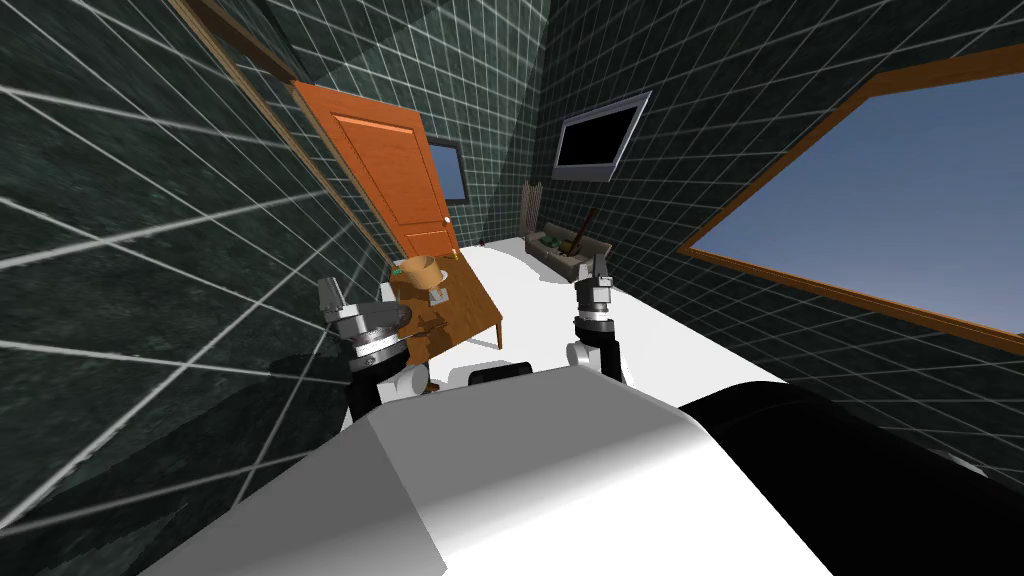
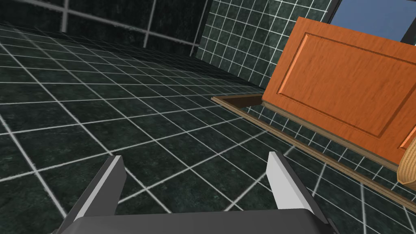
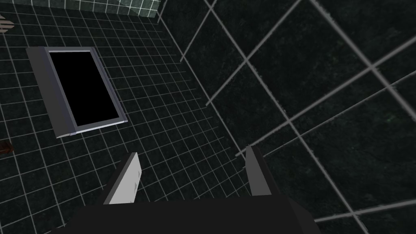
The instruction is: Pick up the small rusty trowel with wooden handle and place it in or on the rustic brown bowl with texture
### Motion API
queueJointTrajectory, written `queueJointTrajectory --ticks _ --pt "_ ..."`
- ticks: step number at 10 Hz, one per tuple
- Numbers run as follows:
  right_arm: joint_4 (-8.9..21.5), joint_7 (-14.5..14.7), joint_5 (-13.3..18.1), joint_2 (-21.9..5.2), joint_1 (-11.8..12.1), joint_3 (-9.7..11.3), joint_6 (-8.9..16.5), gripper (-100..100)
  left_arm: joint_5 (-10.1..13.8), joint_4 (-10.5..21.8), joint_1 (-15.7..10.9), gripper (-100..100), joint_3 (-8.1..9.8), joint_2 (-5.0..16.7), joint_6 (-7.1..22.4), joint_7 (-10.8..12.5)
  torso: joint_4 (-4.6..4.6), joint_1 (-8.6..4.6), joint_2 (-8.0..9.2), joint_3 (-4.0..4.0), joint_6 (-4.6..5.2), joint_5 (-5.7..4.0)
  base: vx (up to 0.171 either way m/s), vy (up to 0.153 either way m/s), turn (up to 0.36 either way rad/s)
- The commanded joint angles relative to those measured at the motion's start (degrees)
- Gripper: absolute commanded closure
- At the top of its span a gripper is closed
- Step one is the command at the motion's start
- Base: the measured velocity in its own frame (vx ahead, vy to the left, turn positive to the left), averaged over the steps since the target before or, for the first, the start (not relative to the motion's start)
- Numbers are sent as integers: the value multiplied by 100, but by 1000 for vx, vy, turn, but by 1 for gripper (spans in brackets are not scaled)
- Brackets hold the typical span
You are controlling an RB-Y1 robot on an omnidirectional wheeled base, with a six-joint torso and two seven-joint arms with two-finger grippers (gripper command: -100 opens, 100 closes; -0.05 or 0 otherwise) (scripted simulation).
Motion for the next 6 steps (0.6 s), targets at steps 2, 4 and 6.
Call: queueJointTrajectory --ticks 2,4,6 --pt "0 0 0 0 0 0 0 0 0 104 -75 -100 39 426 139 -37 0 -2 0 0 0 0 1 -18 21" --pt "0 0 0 0 0 0 0 0 1 249 -180 -100 95 755 341 -92 0 -10 -2 -1 0 -2 3 -40 45" --pt "0 0 0 0 0 0 0 0 1 439 -321 -100 173 986 612 -168 -1 -16 -3 -2 0 -3 3 -52 56"
